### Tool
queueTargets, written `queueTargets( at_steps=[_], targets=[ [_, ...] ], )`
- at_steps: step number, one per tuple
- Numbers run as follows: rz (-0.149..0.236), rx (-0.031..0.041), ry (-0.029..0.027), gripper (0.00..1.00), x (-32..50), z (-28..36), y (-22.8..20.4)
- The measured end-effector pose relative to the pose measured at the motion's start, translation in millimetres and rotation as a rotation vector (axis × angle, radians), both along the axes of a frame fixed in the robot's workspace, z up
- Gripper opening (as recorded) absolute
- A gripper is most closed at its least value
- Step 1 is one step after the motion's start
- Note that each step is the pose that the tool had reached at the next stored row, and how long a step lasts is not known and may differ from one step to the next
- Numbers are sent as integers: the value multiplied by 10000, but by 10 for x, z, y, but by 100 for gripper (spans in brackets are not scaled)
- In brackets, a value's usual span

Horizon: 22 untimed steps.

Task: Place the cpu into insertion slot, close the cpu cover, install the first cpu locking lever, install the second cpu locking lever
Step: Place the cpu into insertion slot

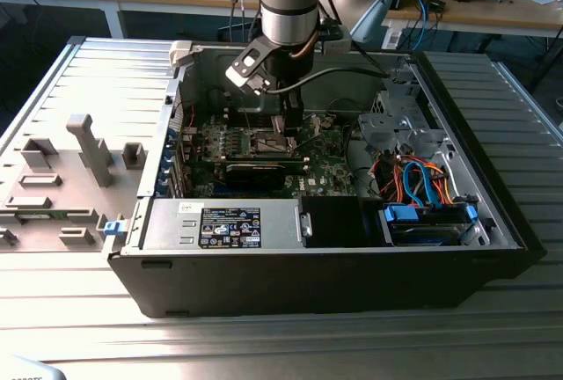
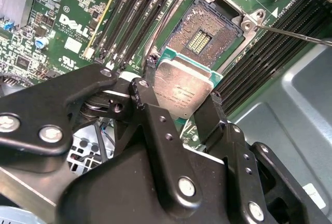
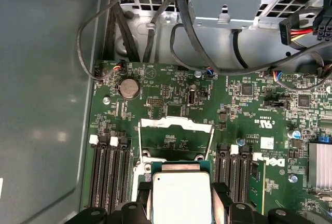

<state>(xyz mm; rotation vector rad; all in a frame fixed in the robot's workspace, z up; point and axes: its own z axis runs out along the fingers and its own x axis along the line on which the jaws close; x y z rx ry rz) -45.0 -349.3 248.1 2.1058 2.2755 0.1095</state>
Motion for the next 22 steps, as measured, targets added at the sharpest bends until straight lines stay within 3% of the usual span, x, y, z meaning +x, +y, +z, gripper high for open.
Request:
queueTargets(
  at_steps=[22],
  targets=[
    [-876, 0, 1, 54, -2, 0, 0]
  ],
)
